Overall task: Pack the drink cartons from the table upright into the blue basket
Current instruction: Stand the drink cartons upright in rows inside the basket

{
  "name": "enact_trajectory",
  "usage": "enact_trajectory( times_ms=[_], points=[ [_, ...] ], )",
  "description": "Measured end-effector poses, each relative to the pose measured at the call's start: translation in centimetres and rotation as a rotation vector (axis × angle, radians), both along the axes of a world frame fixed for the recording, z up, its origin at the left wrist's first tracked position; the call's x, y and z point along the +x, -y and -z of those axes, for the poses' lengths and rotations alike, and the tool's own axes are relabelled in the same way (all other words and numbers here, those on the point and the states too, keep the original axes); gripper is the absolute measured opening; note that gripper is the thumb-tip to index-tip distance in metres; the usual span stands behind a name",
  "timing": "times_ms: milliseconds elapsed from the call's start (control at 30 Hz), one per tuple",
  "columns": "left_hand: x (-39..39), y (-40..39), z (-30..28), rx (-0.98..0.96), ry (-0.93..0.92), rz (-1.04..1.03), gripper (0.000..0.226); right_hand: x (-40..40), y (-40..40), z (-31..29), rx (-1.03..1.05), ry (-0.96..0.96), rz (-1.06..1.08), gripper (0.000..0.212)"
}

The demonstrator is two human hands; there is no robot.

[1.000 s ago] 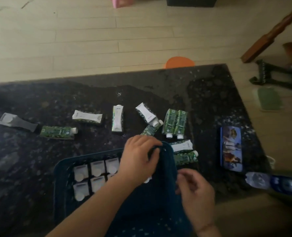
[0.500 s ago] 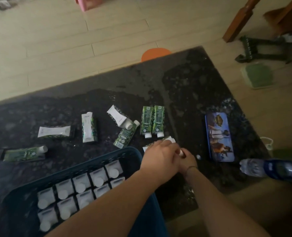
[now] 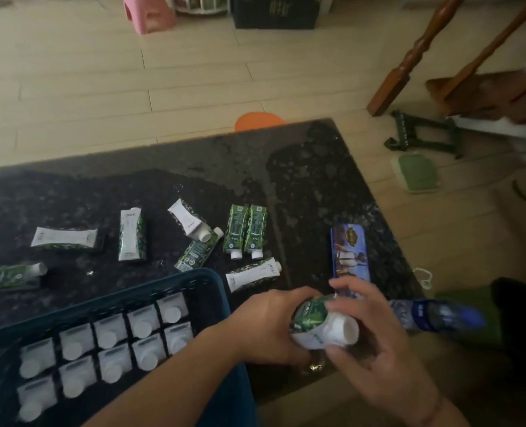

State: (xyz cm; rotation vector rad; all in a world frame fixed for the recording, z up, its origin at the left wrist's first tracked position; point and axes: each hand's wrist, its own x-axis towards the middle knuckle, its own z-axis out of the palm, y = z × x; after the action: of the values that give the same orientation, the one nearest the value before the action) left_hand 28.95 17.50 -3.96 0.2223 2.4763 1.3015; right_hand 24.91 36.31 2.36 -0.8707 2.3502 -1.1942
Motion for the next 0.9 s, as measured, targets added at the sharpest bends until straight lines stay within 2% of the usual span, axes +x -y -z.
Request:
enact_trajectory(
  times_ms=[67, 100, 133, 200, 300, 433, 500, 567, 633, 700, 767, 900],
  points=[
    [1.8, 0.6, -0.6, -0.09, -0.148, -0.098, 0.061, 0.5, 1.3, -1.4, 0.086, 0.114, -0.054, 0.079],
    [2.9, 0.9, -0.8, -0.098, -0.194, -0.145, 0.057, 1.0, 2.2, -1.7, 0.139, 0.14, -0.051, 0.086],
    [3.9, 1.3, -0.9, -0.092, -0.215, -0.191, 0.053, 1.6, 3.3, -1.8, 0.198, 0.092, -0.052, 0.086],
    [6.3, 2.4, -0.9, -0.085, -0.214, -0.287, 0.051, 3.1, 5.5, -1.6, 0.284, -0.101, -0.058, 0.07],
    [10.3, 5.6, -1.1, -0.063, -0.219, -0.388, 0.056, 6.1, 8.9, -0.9, 0.164, -0.071, -0.06, 0.06],
    [17.8, 12.4, -0.9, -0.067, -0.195, -0.404, 0.084, 11.5, 13.5, 0.4, 0.102, -0.075, -0.142, 0.059],
    [22.5, 16.5, -0.2, -0.143, -0.247, -0.597, 0.073, 14.4, 16.0, 1.6, 0.137, -0.036, -0.183, 0.06],
    [27.0, 19.7, 1.2, -0.265, -0.252, -0.886, 0.061, 17.4, 18.7, 3.2, 0.192, 0.012, -0.268, 0.062],
    [30.5, 21.9, 2.7, -0.29, -0.134, -1.214, 0.055, 20.1, 21.4, 4.5, 0.299, 0.032, -0.379, 0.066],
    [32.4, 22.8, 3.9, -0.19, 0.092, -1.371, 0.058, 22.4, 24.0, 6.0, 0.463, 0.043, -0.478, 0.063],
    [33.4, 22.6, 4.9, -0.007, 0.26, -1.354, 0.057, 24.6, 26.1, 7.6, 0.54, 0.016, -0.527, 0.059],
    [34.0, 21.3, 6.2, 0.287, 0.323, -1.241, 0.047, 27.3, 28.4, 11.2, 0.589, -0.113, -0.556, 0.045]
  ],
)
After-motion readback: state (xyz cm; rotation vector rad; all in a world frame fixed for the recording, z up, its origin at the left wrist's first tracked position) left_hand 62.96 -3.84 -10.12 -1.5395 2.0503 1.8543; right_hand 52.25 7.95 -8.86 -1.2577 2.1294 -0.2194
